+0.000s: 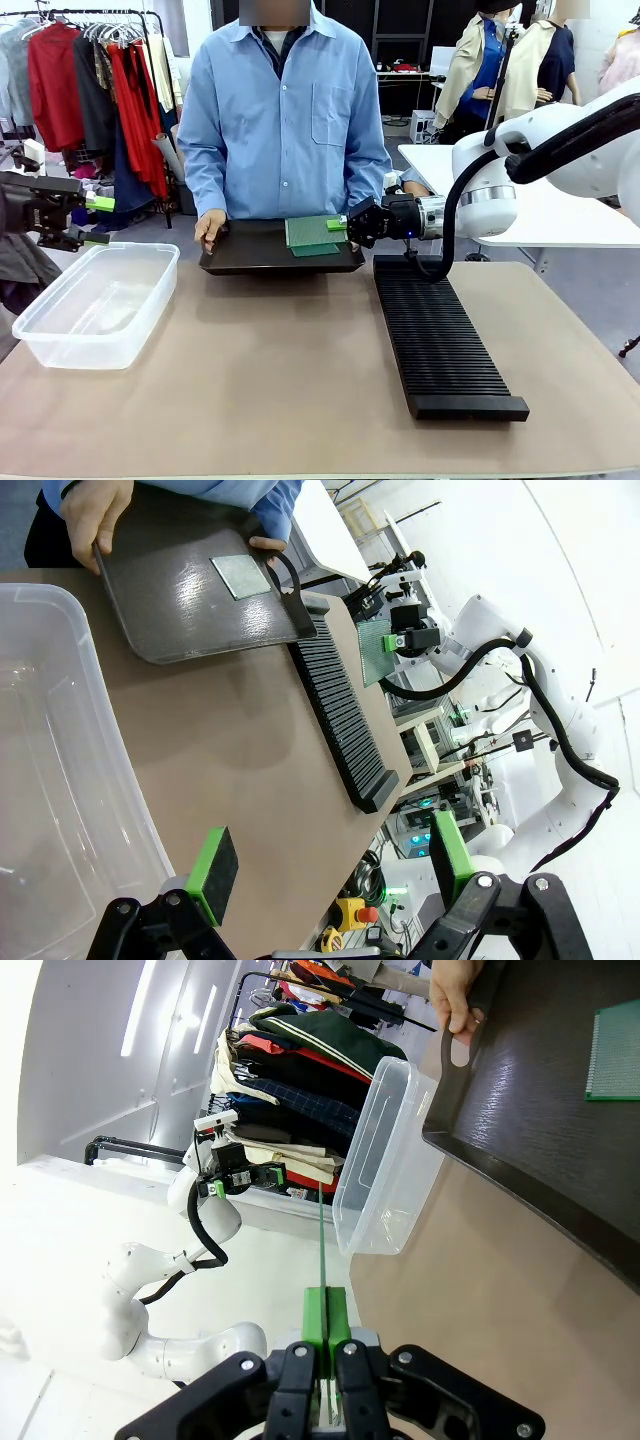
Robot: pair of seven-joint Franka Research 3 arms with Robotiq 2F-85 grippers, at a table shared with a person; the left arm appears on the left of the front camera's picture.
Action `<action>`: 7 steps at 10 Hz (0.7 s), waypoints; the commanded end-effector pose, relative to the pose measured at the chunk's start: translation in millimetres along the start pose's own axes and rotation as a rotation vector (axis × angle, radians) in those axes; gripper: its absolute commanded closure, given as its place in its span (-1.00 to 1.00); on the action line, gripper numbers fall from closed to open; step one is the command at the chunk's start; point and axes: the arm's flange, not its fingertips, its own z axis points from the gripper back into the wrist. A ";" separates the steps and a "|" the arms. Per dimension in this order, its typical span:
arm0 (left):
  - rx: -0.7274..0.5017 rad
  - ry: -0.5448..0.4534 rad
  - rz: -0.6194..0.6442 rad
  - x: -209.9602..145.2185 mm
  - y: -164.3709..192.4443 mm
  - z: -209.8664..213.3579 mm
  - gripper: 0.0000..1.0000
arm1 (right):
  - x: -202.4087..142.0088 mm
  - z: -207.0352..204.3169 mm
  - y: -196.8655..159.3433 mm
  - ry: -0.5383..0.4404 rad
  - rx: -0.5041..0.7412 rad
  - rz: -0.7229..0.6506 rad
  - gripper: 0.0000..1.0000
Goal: Sort PCBs into racks and boxes based on the side picked up.
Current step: If the short side of the Blank PCB is picked up, insert it into the PCB Rack ; if the long side is picked up, place it in the Organizing box.
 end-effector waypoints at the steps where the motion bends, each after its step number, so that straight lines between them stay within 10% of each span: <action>1: -0.003 -0.001 0.000 -0.7 -0.5 0.7 -1.00 | 0.9 -1.9 1.5 -0.003 0.005 0.004 1.00; 7: -0.003 -0.001 0.000 -0.7 -0.5 0.7 -1.00 | 1.0 8.2 0.0 -0.002 0.025 0.007 1.00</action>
